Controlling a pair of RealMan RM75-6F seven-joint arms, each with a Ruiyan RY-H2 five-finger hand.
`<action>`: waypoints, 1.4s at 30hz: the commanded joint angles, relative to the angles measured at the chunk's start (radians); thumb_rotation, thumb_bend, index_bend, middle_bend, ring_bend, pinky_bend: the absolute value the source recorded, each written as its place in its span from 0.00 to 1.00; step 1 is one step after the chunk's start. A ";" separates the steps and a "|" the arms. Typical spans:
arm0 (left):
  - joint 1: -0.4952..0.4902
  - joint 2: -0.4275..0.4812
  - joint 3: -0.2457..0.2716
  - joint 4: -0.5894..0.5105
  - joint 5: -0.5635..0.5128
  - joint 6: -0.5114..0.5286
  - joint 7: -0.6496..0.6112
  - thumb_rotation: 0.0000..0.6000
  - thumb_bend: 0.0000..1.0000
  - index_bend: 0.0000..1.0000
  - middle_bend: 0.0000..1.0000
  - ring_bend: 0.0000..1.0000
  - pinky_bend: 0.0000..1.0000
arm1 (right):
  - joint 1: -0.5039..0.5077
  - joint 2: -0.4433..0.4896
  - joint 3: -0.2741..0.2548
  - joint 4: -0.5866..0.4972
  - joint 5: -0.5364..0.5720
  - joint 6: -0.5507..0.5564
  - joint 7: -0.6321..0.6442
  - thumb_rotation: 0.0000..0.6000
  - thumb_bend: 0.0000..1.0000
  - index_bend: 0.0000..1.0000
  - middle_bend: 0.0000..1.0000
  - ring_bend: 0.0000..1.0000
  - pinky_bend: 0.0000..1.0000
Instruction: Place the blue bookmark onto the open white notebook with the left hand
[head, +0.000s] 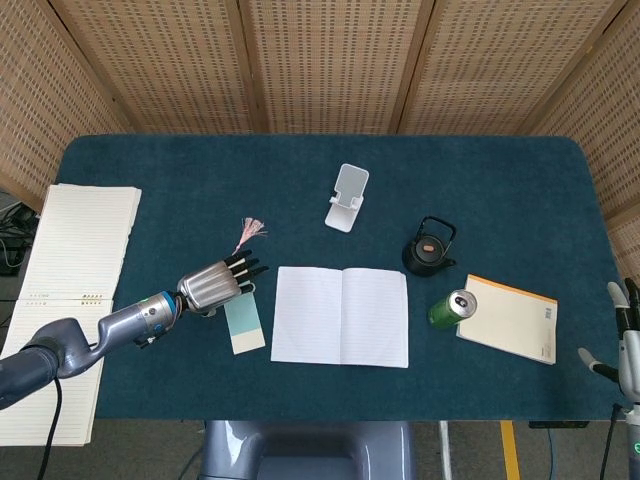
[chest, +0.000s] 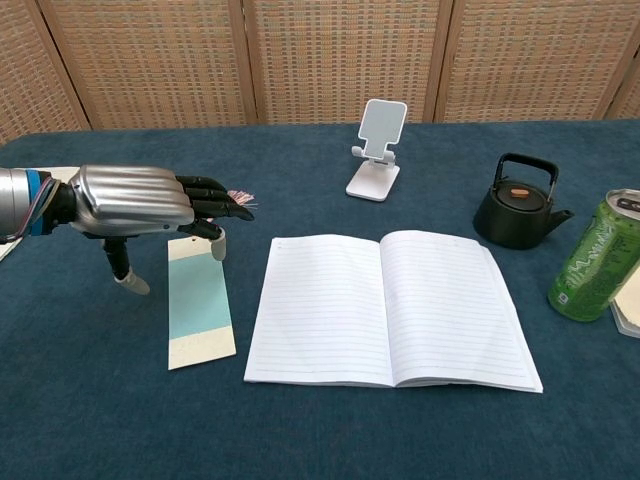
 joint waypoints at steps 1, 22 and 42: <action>-0.009 -0.008 0.010 0.003 -0.003 -0.009 0.000 1.00 0.05 0.31 0.00 0.00 0.00 | 0.000 -0.001 0.001 0.003 0.002 -0.001 0.001 1.00 0.11 0.09 0.00 0.00 0.00; -0.043 -0.076 0.063 0.075 -0.028 -0.013 -0.021 1.00 0.05 0.32 0.00 0.00 0.00 | 0.001 -0.013 0.006 0.026 0.012 -0.009 0.007 1.00 0.11 0.09 0.00 0.00 0.00; -0.067 -0.099 0.088 0.093 -0.053 -0.026 -0.024 1.00 0.05 0.39 0.00 0.00 0.00 | 0.002 -0.015 0.006 0.031 0.013 -0.014 0.014 1.00 0.11 0.09 0.00 0.00 0.00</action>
